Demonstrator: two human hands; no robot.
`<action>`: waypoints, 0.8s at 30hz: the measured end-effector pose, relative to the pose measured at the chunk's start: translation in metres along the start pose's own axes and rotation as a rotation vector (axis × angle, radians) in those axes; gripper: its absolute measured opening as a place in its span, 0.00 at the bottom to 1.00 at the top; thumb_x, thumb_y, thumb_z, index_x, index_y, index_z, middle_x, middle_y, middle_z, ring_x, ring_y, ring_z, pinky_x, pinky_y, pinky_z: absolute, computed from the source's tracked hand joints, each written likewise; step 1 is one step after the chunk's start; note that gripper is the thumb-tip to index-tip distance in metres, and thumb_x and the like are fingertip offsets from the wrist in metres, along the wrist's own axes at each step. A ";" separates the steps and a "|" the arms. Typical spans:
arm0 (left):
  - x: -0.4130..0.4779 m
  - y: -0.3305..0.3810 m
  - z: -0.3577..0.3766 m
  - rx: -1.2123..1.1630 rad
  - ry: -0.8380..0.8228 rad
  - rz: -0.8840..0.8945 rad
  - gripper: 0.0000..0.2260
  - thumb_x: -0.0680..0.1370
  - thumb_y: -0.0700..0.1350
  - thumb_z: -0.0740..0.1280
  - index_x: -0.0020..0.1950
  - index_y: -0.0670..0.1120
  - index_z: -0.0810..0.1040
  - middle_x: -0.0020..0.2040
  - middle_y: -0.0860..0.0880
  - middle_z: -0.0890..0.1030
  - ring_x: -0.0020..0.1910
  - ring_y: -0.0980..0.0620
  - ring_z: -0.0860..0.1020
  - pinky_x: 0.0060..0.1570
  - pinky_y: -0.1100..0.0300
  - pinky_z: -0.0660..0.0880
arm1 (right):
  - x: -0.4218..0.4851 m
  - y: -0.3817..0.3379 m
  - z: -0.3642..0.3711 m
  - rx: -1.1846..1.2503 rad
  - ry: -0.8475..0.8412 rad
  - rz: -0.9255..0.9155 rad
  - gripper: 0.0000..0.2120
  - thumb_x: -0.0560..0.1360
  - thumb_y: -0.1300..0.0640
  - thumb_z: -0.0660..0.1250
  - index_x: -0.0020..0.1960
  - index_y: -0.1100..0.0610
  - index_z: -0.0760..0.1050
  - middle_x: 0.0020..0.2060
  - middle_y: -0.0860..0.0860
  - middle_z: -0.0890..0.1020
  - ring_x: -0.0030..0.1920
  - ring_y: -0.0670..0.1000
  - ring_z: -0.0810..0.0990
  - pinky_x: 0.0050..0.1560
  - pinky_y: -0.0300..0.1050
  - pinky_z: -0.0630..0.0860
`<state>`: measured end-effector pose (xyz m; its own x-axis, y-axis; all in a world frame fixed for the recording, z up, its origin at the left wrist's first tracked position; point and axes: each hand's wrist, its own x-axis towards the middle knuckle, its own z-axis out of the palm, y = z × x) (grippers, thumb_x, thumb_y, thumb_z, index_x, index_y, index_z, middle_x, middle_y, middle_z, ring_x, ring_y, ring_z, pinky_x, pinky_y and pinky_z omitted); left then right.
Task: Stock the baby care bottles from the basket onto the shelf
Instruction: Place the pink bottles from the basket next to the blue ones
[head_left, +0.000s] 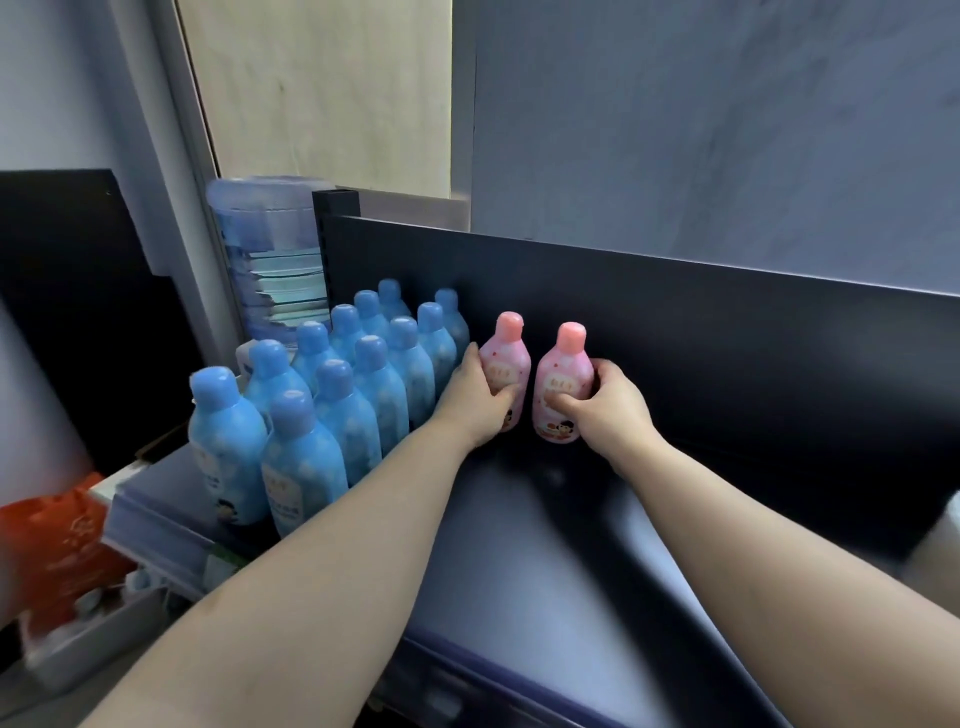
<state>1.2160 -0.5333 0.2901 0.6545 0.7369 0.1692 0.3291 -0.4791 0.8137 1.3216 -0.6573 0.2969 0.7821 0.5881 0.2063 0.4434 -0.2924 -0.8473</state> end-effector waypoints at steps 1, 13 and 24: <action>0.000 0.001 0.001 0.045 0.028 -0.027 0.32 0.75 0.52 0.67 0.75 0.48 0.58 0.70 0.46 0.69 0.67 0.46 0.70 0.65 0.48 0.71 | 0.000 0.000 0.000 -0.001 -0.005 0.000 0.26 0.69 0.52 0.73 0.64 0.53 0.71 0.52 0.49 0.80 0.51 0.51 0.80 0.52 0.49 0.79; 0.011 0.014 0.015 0.096 0.123 -0.079 0.27 0.77 0.47 0.66 0.72 0.43 0.59 0.66 0.43 0.72 0.61 0.44 0.75 0.56 0.54 0.74 | 0.011 0.001 0.003 -0.062 0.050 -0.034 0.24 0.71 0.53 0.72 0.64 0.56 0.69 0.55 0.53 0.80 0.53 0.54 0.78 0.46 0.42 0.71; 0.006 0.019 0.008 0.139 0.076 -0.077 0.37 0.77 0.50 0.64 0.78 0.44 0.45 0.74 0.43 0.64 0.70 0.44 0.67 0.67 0.49 0.68 | 0.007 -0.001 0.009 -0.121 0.112 -0.035 0.36 0.69 0.52 0.75 0.71 0.56 0.62 0.64 0.57 0.72 0.63 0.58 0.73 0.57 0.47 0.72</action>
<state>1.2313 -0.5413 0.3021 0.5720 0.8055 0.1552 0.4708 -0.4773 0.7420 1.3232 -0.6464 0.2949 0.8061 0.5138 0.2936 0.5154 -0.3658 -0.7749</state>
